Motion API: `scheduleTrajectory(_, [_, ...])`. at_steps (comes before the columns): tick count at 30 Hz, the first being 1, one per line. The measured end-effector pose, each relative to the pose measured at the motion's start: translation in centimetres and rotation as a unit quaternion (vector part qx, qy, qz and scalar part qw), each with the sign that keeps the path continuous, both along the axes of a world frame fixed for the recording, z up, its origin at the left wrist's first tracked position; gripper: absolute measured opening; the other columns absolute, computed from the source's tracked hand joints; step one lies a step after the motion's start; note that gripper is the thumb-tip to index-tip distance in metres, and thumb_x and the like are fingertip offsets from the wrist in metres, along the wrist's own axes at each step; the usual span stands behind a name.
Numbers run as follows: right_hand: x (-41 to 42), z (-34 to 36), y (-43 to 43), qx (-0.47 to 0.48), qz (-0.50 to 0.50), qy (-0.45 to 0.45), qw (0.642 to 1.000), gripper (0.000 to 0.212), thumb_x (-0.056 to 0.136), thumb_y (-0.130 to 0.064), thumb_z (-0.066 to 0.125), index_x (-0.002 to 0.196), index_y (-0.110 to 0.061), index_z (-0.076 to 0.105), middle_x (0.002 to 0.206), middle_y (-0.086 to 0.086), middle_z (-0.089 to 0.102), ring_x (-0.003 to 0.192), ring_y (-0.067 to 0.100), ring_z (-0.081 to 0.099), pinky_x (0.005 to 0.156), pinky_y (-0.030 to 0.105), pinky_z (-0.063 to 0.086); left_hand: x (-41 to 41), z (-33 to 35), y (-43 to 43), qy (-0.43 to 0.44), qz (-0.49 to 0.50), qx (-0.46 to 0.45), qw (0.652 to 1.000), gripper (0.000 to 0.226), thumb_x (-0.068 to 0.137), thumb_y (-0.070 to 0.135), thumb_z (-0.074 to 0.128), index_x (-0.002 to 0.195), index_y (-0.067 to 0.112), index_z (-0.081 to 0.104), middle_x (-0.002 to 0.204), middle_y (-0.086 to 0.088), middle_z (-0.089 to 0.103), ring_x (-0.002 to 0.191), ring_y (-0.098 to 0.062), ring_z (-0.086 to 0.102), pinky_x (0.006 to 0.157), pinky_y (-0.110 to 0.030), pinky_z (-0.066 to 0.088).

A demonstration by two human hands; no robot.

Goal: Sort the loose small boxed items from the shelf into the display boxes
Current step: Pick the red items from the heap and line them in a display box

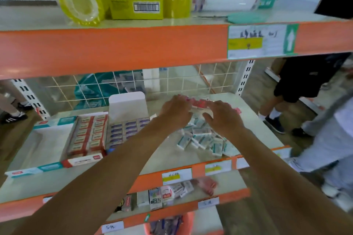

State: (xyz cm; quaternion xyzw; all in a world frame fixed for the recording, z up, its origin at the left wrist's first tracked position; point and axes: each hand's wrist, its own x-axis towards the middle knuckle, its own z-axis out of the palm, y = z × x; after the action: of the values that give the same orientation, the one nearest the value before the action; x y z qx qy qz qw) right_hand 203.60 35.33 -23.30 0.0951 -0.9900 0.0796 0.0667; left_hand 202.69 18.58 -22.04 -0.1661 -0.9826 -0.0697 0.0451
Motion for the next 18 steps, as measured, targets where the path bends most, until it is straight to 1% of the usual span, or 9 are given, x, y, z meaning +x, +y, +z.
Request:
scheduleTrajectory(3, [-0.3, -0.5, 2.6, -0.009, -0.017, -0.017, 1.0, 0.039, 0.097, -0.036, 0.047, 0.136, -0.035, 0.045, 0.123, 0.004, 0.06, 0.115, 0.027, 0.054, 0.095, 0.042, 0.044, -0.8, -0.3, 2.5, 0.005, -0.007, -0.012, 1.0, 0.038, 0.094, 0.031, 0.05, 0.128, 0.015, 0.053, 0.125, -0.011, 0.053, 0.118, -0.029, 0.045, 0.096, -0.041, 0.042])
scheduleTrajectory(5, [-0.7, -0.9, 4.2, -0.026, -0.031, -0.03, 0.999, 0.038, 0.098, -0.031, 0.048, 0.136, -0.034, 0.048, 0.124, 0.004, 0.059, 0.114, 0.029, 0.054, 0.092, 0.041, 0.044, -1.2, -0.5, 4.0, 0.008, -0.012, -0.027, 1.0, 0.035, 0.095, 0.03, 0.049, 0.126, 0.014, 0.056, 0.124, -0.012, 0.053, 0.117, -0.03, 0.046, 0.098, -0.04, 0.039])
scheduleTrajectory(8, [-1.6, -2.0, 6.4, -0.052, -0.034, -0.038, 0.997, 0.032, 0.099, -0.023, 0.047, 0.129, -0.026, 0.058, 0.129, 0.005, 0.058, 0.113, 0.028, 0.055, 0.094, 0.039, 0.047, -1.9, -0.9, 6.1, 0.003, -0.021, -0.033, 0.999, 0.035, 0.096, 0.029, 0.049, 0.127, 0.014, 0.056, 0.128, -0.011, 0.051, 0.118, -0.029, 0.046, 0.097, -0.04, 0.039])
scheduleTrajectory(10, [-1.9, -2.6, 7.3, -0.076, -0.019, -0.054, 0.995, 0.028, 0.098, -0.023, 0.049, 0.12, -0.026, 0.066, 0.128, 0.004, 0.059, 0.11, 0.025, 0.057, 0.092, 0.035, 0.047, -2.5, -1.4, 7.4, -0.002, -0.021, -0.031, 0.999, 0.032, 0.095, 0.026, 0.051, 0.124, 0.014, 0.058, 0.126, -0.01, 0.053, 0.116, -0.028, 0.048, 0.094, -0.04, 0.043])
scheduleTrajectory(13, [-2.3, -3.3, 7.9, -0.097, 0.011, -0.056, 0.994, 0.021, 0.097, -0.026, 0.053, 0.104, -0.03, 0.072, 0.121, -0.002, 0.063, 0.102, 0.02, 0.058, 0.085, 0.032, 0.048, -3.5, -2.2, 9.2, -0.016, -0.017, -0.035, 0.999, 0.027, 0.094, 0.025, 0.055, 0.118, 0.014, 0.061, 0.121, -0.008, 0.057, 0.113, -0.027, 0.05, 0.094, -0.04, 0.046])
scheduleTrajectory(15, [-2.6, -3.5, 8.3, -0.1, 0.027, -0.043, 0.994, 0.02, 0.096, -0.024, 0.054, 0.1, -0.026, 0.074, 0.115, 0.0, 0.065, 0.098, 0.022, 0.06, 0.083, 0.034, 0.05, -4.2, -2.7, 10.0, -0.021, -0.013, -0.043, 0.999, 0.027, 0.093, 0.027, 0.059, 0.117, 0.015, 0.062, 0.119, -0.007, 0.059, 0.112, -0.026, 0.051, 0.094, -0.04, 0.046])
scheduleTrajectory(18, [-3.1, -3.6, 9.0, -0.086, 0.031, -0.03, 0.995, 0.021, 0.095, -0.018, 0.054, 0.097, -0.02, 0.074, 0.108, 0.003, 0.066, 0.093, 0.026, 0.06, 0.08, 0.036, 0.051, -5.0, -3.3, 10.7, -0.015, -0.009, -0.06, 0.998, 0.025, 0.092, 0.026, 0.061, 0.115, 0.017, 0.063, 0.115, -0.005, 0.062, 0.108, -0.025, 0.054, 0.088, -0.036, 0.046])
